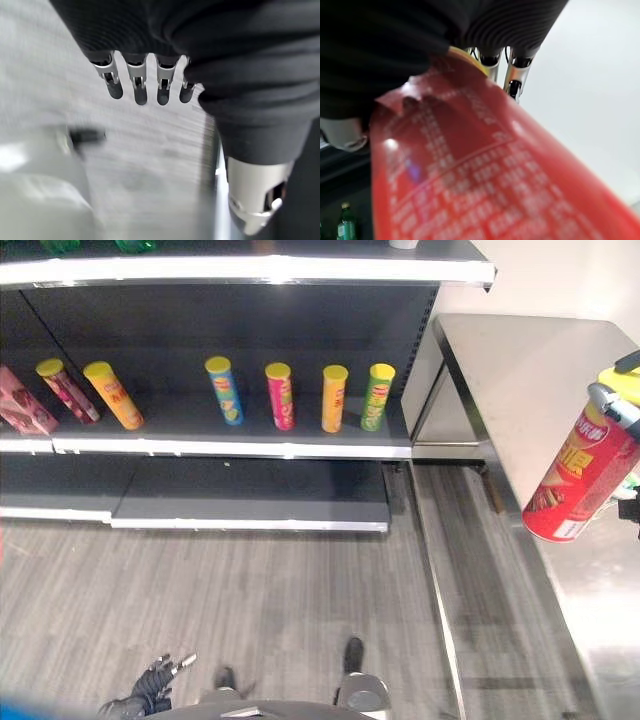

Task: Put the goods on the table back onto the shelves and tidy them up.

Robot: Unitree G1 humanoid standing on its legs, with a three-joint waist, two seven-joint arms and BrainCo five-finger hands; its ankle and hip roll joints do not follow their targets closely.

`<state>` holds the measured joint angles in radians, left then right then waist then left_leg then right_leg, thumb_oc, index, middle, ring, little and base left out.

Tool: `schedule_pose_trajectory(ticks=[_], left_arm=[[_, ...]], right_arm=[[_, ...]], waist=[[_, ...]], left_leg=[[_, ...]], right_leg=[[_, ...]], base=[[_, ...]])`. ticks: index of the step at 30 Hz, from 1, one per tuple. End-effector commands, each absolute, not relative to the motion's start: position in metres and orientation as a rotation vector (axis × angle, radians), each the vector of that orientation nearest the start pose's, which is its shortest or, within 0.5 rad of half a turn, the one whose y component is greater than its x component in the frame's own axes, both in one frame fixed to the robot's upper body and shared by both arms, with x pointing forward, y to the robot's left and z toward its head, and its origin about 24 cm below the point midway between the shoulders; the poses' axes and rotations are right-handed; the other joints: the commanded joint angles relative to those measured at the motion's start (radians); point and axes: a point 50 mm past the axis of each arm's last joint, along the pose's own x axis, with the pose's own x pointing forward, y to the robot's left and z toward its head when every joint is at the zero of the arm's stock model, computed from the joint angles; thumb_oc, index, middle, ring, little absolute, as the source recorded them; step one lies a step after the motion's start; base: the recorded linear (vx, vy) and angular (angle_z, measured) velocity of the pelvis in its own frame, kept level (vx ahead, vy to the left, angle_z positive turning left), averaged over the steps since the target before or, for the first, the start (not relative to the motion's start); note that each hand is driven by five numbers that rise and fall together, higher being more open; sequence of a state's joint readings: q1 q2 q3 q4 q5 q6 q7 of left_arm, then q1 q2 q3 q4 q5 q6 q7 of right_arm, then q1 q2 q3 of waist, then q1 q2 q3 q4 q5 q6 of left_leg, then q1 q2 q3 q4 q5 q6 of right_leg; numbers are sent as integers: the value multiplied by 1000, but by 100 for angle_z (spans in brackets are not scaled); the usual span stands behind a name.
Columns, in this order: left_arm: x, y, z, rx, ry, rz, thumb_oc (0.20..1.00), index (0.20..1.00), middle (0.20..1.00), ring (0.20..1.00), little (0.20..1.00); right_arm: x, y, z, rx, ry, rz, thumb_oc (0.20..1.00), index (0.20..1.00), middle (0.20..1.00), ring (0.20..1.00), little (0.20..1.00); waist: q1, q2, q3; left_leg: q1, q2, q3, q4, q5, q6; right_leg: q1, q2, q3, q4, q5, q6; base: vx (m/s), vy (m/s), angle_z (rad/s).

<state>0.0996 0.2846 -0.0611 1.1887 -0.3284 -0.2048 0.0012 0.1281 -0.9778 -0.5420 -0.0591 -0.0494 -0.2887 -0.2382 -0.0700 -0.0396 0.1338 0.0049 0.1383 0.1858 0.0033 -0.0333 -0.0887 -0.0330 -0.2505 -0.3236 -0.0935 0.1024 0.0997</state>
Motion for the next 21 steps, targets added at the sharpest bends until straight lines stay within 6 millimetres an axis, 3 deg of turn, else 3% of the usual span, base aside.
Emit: schedule_pose_trajectory(ticks=[1, 2, 3, 4, 6, 8, 10, 13, 16, 17, 18, 19, 21], left_arm=[[110, 283, -131, 184, 916, 254, 1000, 1000, 1000, 1000, 1000], [111, 286, -130, 201, 913, 248, 1000, 1000, 1000, 1000, 1000], [113, 289, -128, 229, 917, 231, 1000, 1000, 1000, 1000, 1000], [113, 289, -128, 229, 917, 231, 1000, 1000, 1000, 1000, 1000], [112, 289, -129, 230, 923, 231, 1000, 1000, 1000, 1000, 1000], [115, 288, -128, 223, 912, 225, 1000, 1000, 1000, 1000, 1000], [118, 286, -128, 219, 905, 214, 1000, 1000, 1000, 1000, 1000], [125, 276, -129, 208, 892, 187, 1000, 1000, 1000, 1000, 1000], [126, 270, -131, 198, 893, 170, 1000, 1000, 1000, 1000, 1000], [130, 266, -131, 192, 883, 155, 1000, 1000, 1000, 1000, 1000], [130, 266, -131, 192, 883, 156, 1000, 1000, 1000, 1000, 1000], [131, 263, -131, 184, 878, 147, 1000, 1000, 1000, 1000, 1000], [135, 255, -131, 181, 864, 116, 1000, 1000, 1000, 1000, 1000]], right_arm=[[210, -329, 282, -1077, -792, -501, 200, 200, 200, 200, 200], [213, -324, 280, -1063, -799, -484, 200, 200, 200, 200, 200], [215, -318, 277, -1056, -799, -453, 200, 200, 200, 200, 200], [215, -318, 277, -1056, -800, -453, 200, 200, 200, 200, 200], [214, -315, 275, -1056, -798, -428, 200, 200, 200, 200, 200], [215, -307, 275, -1046, -815, -383, 200, 200, 200, 200, 200], [217, -300, 276, -1038, -831, -345, 200, 200, 200, 200, 200], [221, -288, 274, -1003, -856, -279, 200, 200, 200, 200, 200], [224, -280, 271, -989, -865, -230, 200, 200, 200, 200, 200], [228, -268, 266, -979, -866, -163, 200, 200, 200, 200, 200], [228, -268, 266, -978, -867, -161, 200, 200, 200, 200, 200], [230, -260, 259, -980, -853, -98, 200, 200, 200, 200, 200], [231, -254, 255, -1017, -839, -50, 200, 200, 200, 200, 200]], waist=[[29, -2, -24], [32, 1, -21], [18, 14, -8], [20, 14, -10], [-4, 25, 3], [-10, 34, 16], [-14, 37, 27], [-17, 27, 53], [-20, 17, 62], [-7, 3, 71], [-11, 3, 70], [-2, -11, 65], [-7, -12, 56]], left_leg=[[-35, -11, 0, -91, 36, 25], [-29, -34, 6, -91, 24, 47], [-17, -66, -4, -91, 4, 78], [-19, -67, -2, -91, 5, 78], [-3, -90, -15, -91, -6, 89], [9, -101, -15, -91, -15, 91], [19, -115, -20, -91, -20, 94], [50, -151, -31, -91, -36, 102], [70, -175, -34, -91, -46, 101], [82, -191, -25, -91, -54, 98], [81, -191, -28, -91, -54, 98], [90, -204, -22, -91, -65, 98], [112, -214, -25, -91, -89, 103]], right_leg=[[169, -51, -35, 88, -51, 36], [145, -77, -38, 140, -15, 36], [90, -64, 20, 255, -20, 14], [83, -66, 23, 262, -23, 14], [31, 7, 105, 311, -70, 0], [-2, 71, 125, 281, -147, -12], [-19, 124, 149, 218, -164, -11], [-65, 204, 224, 84, -106, 12], [-102, 240, 221, 6, -63, 35], [-156, 253, 159, 6, -66, 58], [-156, 253, 156, 6, -67, 58], [-141, 246, 69, 6, -68, 60], [-123, 252, 69, 6, -47, 47]], base=[[155, 646, 21], [191, 738, -6], [145, 539, -18], [127, 449, -19], [102, 273, 20], [133, 234, 16], [113, 147, -1], [141, 121, -2], [141, 66, 17], [88, 28, 33], [240, 35, 31], [247, 9, 32], [322, 12, 25]])
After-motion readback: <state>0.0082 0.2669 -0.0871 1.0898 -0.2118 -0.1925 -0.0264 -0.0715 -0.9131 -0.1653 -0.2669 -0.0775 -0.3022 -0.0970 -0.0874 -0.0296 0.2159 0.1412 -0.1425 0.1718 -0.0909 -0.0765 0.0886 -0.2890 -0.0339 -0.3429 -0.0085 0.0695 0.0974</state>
